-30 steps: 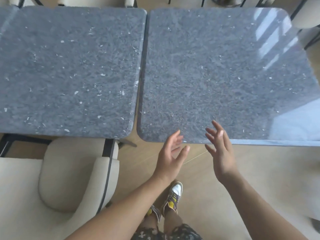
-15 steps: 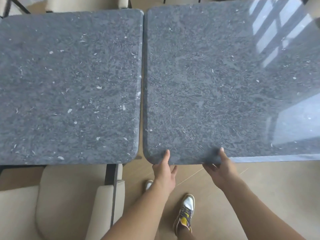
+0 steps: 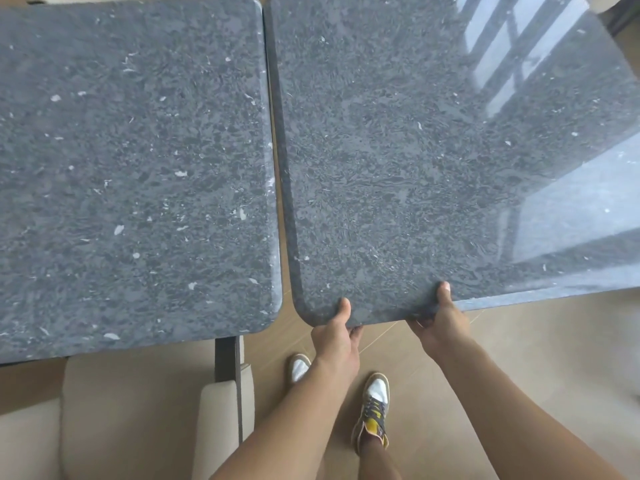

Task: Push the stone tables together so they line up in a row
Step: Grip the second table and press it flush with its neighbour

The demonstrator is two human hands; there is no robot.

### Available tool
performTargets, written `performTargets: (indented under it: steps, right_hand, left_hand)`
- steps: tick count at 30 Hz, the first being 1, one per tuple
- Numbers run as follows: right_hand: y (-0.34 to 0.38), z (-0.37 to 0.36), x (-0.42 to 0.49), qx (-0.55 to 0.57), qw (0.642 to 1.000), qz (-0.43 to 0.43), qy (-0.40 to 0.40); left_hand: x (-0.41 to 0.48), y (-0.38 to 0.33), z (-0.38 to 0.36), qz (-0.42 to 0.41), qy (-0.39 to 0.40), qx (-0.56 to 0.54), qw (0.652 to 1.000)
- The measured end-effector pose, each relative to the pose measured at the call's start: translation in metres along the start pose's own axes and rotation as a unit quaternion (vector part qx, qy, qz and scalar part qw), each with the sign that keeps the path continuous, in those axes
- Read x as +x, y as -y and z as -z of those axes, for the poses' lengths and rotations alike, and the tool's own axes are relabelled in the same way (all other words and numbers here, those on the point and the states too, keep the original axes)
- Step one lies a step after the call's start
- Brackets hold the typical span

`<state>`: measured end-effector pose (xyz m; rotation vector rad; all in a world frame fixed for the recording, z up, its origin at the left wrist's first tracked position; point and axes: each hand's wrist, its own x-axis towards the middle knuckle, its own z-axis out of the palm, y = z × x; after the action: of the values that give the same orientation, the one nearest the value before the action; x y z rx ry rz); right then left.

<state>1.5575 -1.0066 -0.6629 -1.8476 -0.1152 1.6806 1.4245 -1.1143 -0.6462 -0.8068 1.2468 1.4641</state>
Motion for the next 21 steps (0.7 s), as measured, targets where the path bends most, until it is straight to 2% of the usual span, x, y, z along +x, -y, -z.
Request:
performTargets:
  steps: [21]
  right_hand:
    - [-0.009, -0.011, -0.008, 0.009, 1.0, -0.004, 0.004]
  left_hand:
    - [0.007, -0.015, 0.01, -0.005, 0.02, 0.02, 1.0]
